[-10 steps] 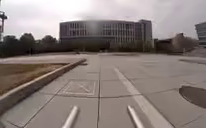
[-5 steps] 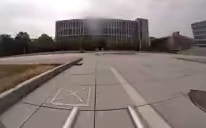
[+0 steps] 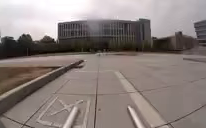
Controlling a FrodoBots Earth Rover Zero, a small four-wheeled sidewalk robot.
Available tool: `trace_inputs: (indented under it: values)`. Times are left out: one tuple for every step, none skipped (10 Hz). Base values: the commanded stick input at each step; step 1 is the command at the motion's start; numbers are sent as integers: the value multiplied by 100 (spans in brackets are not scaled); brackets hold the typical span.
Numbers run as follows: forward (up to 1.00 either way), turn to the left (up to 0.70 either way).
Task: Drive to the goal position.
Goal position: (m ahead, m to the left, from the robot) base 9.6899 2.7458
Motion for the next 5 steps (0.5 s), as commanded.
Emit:
trace_inputs:
  values:
    - [70,0]
    - [70,0]
    - [70,0]
    - [70,0]
    - [70,0]
